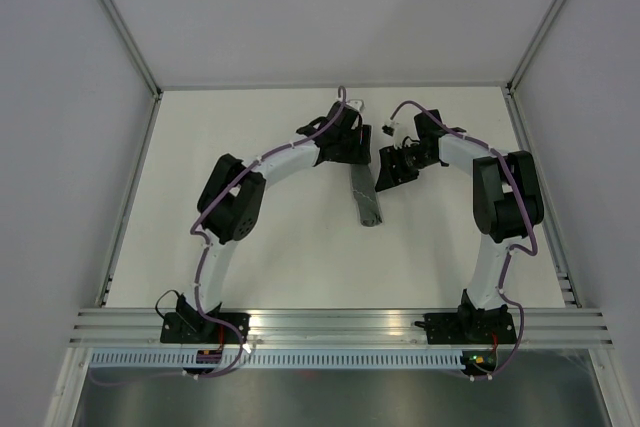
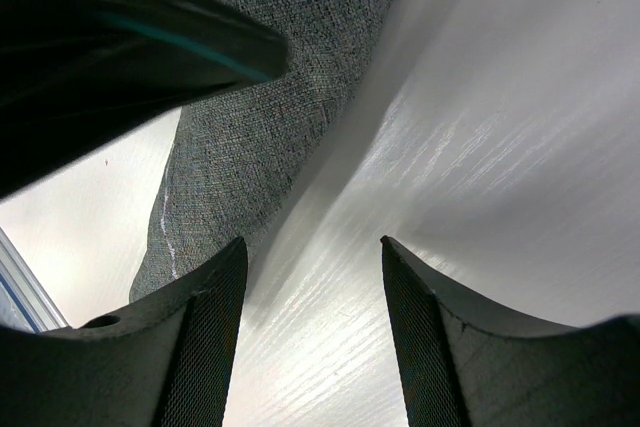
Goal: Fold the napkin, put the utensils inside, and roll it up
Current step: Roll the napkin with the utensil
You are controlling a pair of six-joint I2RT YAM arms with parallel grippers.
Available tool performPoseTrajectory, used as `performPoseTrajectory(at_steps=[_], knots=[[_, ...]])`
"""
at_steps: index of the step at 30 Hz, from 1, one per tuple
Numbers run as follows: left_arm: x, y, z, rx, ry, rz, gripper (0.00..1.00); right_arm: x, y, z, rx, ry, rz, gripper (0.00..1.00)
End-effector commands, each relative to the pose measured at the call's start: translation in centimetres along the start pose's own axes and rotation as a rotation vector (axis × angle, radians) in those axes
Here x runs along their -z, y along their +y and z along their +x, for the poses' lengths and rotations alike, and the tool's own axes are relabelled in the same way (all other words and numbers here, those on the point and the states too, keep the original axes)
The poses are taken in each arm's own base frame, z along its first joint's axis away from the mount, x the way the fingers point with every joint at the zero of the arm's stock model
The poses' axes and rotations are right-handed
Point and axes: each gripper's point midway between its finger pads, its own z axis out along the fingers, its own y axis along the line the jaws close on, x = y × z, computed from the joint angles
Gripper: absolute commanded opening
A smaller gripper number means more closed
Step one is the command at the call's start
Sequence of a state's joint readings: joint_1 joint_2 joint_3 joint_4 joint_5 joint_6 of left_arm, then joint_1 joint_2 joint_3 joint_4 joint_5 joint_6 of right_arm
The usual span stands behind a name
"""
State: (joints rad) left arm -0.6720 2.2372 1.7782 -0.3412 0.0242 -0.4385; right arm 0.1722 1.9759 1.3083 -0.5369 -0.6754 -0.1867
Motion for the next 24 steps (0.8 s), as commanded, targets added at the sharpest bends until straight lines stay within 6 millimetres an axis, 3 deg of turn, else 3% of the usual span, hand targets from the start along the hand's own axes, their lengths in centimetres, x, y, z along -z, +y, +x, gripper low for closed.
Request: performPoseTrajectory(at_steps=[1, 3, 4, 6, 7, 8, 9, 10, 12, 13, 14, 15, 16, 17, 18, 21, 24], knots=[[5.8, -2.8, -7.0, -0.061, -0.206, 0.138, 0.68, 1.1, 0.2, -1.4, 0.005, -0.043, 0.005, 0.63], [7.2, -1.8, -7.9, -0.041, -0.239, 0.137, 0.68, 1.8, 0.5, -1.8, 0.010, -0.060, -0.002, 0.63], [9.2, -2.0, -9.3, -0.041, -0.289, 0.152, 0.69, 2.2, 0.5, -2.0, 0.004, -0.068, -0.007, 0.63], [10.8, -0.4, -9.3, -0.020, -0.301, 0.131, 0.69, 3.4, 1.0, -2.5, 0.006, -0.098, -0.029, 0.63], [13.7, -0.6, -10.3, -0.015, -0.348, 0.142, 0.69, 4.4, 0.7, -2.8, -0.007, -0.121, -0.026, 0.63], [14.9, -0.1, -10.5, -0.010, -0.370, 0.137, 0.69, 5.1, 0.9, -3.0, -0.012, -0.134, -0.032, 0.63], [14.8, 1.5, -8.6, 0.005, -0.342, 0.105, 0.69, 6.4, 1.2, -3.6, -0.002, -0.166, -0.030, 0.63], [17.8, 1.5, -9.2, 0.003, -0.393, 0.111, 0.69, 7.7, 0.8, -3.9, -0.010, -0.198, -0.029, 0.63], [18.9, 3.5, -6.7, 0.021, -0.366, 0.072, 0.69, 10.2, 1.4, -4.4, 0.007, -0.256, -0.012, 0.64], [19.7, 4.0, -5.9, 0.032, -0.363, 0.067, 0.69, 11.8, 0.5, -4.6, -0.008, -0.294, 0.012, 0.64], [22.2, 4.2, -6.1, 0.037, -0.407, 0.079, 0.69, 12.7, 0.5, -4.6, -0.006, -0.313, 0.024, 0.64], [22.0, 5.2, -3.9, 0.047, -0.372, 0.068, 0.70, 14.2, 1.1, -4.7, 0.012, -0.346, 0.038, 0.65], [23.4, 5.6, -2.6, 0.051, -0.380, 0.071, 0.70, 15.9, 1.2, -4.6, 0.016, -0.388, 0.050, 0.66], [24.6, 5.2, -3.1, 0.048, -0.413, 0.084, 0.70, 16.4, 0.8, -4.4, 0.005, -0.395, 0.054, 0.66], [24.4, 5.9, -1.3, 0.049, -0.382, 0.072, 0.70, 17.7, 1.2, -4.4, 0.019, -0.425, 0.073, 0.66], [26.5, 6.2, 0.6, 0.046, -0.407, 0.081, 0.70, 20.5, 0.7, -3.6, 0.012, -0.468, 0.138, 0.67], [28.2, 6.4, 1.5, 0.042, -0.437, 0.089, 0.71, 21.8, 1.0, -2.7, 0.018, -0.474, 0.184, 0.67]])
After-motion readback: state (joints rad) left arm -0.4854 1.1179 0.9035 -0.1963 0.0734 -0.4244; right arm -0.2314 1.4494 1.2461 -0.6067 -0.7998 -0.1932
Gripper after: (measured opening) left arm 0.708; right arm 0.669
